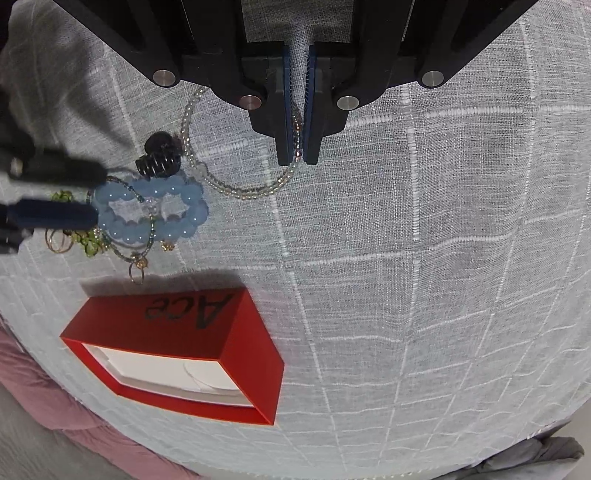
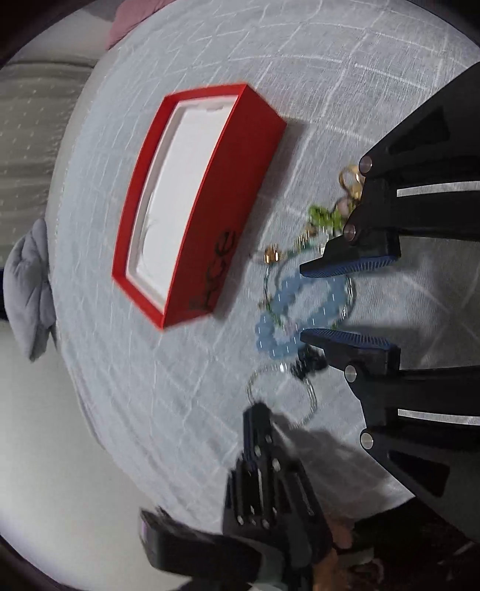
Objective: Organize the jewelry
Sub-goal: 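Carry both bracelets into the red box and open both tools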
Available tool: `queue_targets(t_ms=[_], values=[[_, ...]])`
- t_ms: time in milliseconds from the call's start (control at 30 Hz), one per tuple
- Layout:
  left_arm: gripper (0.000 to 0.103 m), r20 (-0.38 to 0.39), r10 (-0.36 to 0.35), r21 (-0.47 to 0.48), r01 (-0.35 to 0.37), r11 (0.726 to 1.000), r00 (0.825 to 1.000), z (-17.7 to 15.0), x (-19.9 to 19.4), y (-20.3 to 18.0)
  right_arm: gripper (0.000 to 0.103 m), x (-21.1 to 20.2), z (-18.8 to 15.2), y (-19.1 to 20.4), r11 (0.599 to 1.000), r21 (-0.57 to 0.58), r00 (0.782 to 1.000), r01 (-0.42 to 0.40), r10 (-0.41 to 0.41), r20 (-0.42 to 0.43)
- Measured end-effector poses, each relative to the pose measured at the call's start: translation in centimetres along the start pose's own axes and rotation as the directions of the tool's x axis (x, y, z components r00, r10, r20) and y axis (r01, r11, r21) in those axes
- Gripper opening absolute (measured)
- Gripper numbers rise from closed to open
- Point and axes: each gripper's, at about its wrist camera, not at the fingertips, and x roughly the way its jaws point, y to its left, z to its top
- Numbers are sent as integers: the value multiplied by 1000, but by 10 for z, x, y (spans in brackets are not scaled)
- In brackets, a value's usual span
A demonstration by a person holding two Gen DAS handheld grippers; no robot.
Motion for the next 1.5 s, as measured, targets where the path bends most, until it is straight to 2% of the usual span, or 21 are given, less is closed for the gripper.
queue_targets(t_ms=[67,200,333,400,467,700,967,1200,1500], values=[[0,0,-1,-1,1,1000,1000,-1,-1,2,31,3,-2,7,1000,-26,1000,-16,16,-7],[0,-2,2,0,-2,1000,1000,-3,-1,1,28,9,-6,17,996,-86,1000,20,-21,-17],[0,-1,3,-3,-3,1000,1000,-4,-1,2,10,21,-12,28,983,-163,995,87,-95,-41],[0,-1,3,-4,-3,1000,1000,-4,-1,1,7,28,-16,34,970,-208,990,125,-136,-39],[0,0,2,-7,-2,1000,1000,-5,-2,2,3,28,-18,35,966,-219,989,134,-145,-32],[0,10,0,-17,0,1000,1000,-10,-9,7,2,7,-20,20,995,-99,999,6,-11,-48],[0,71,-32,-24,33,999,997,-7,-30,4,2,-34,-32,9,997,-6,996,-81,81,23],[0,147,-48,-7,50,999,988,5,-54,-9,2,-55,-17,0,996,50,994,-71,66,92],[0,241,-54,10,53,999,969,43,-73,-30,2,-77,8,-19,996,92,986,-13,-2,164]])
